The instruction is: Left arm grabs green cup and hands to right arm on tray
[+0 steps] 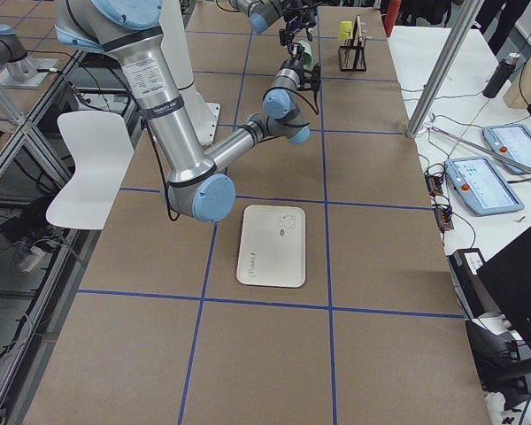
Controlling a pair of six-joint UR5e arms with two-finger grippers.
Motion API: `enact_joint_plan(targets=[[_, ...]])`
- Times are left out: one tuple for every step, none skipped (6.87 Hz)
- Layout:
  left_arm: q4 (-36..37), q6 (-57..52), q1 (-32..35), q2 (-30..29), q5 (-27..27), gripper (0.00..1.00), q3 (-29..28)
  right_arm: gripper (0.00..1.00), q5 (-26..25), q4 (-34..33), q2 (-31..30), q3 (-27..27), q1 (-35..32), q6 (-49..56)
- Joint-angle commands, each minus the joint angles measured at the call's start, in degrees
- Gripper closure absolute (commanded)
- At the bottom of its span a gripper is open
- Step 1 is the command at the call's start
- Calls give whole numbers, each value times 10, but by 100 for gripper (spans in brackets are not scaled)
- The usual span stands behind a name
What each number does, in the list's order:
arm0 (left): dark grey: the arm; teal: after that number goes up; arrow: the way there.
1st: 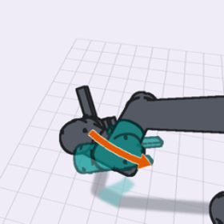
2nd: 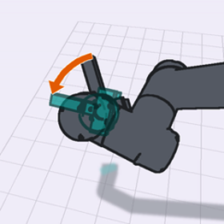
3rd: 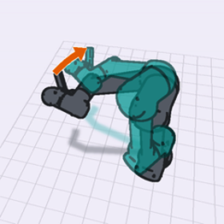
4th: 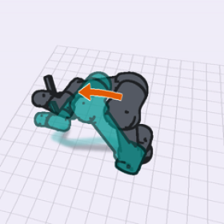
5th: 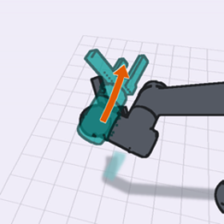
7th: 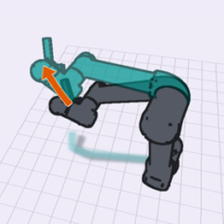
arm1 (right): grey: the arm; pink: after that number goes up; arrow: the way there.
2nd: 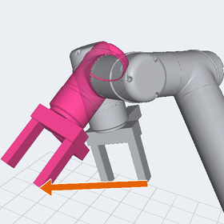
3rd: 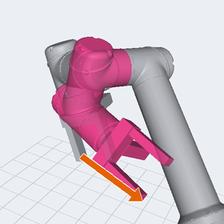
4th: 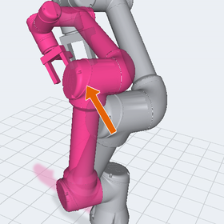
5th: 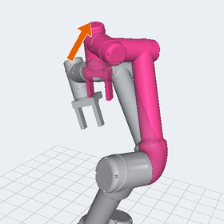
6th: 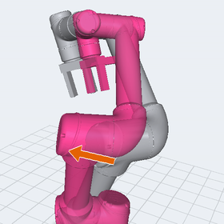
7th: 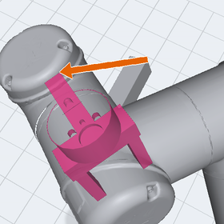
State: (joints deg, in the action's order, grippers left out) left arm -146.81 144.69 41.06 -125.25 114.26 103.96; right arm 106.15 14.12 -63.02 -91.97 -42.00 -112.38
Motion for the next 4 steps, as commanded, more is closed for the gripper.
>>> enact_joint_plan(targets=[[0,-12,2,0,0,0,-3,100,-2,-20,-35,7,-25,64],[0,-17,2,0,0,0,-7,100,-1,-29,-40,25,-50,73],[3,-67,3,0,2,0,-8,100,8,-59,-42,28,-90,77],[8,-126,4,0,0,0,-7,100,64,-128,-39,23,-135,147]])
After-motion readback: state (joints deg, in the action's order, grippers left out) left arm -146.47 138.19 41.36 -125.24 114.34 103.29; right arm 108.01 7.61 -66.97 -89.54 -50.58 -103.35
